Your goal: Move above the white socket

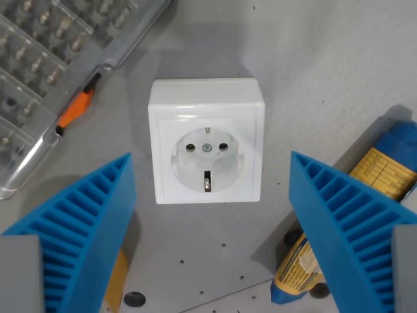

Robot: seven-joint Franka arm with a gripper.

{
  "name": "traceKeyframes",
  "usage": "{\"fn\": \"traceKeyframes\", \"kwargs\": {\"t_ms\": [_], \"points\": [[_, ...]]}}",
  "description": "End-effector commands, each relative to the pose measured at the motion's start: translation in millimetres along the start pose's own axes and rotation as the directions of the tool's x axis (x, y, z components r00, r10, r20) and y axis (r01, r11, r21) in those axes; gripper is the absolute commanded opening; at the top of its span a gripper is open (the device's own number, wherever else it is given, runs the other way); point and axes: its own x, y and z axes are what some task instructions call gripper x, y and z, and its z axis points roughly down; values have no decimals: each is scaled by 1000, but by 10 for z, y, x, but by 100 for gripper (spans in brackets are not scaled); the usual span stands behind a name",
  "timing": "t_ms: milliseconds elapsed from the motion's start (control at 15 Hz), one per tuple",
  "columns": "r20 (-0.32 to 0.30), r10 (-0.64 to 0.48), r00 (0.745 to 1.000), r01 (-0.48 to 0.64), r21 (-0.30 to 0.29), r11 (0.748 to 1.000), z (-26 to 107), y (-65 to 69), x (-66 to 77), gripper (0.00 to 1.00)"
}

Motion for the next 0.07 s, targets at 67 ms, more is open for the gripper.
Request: {"fn": "traceKeyframes", "kwargs": {"t_ms": [67], "points": [[-106,26,994,-22,43,999,54,52,-70,100]]}}
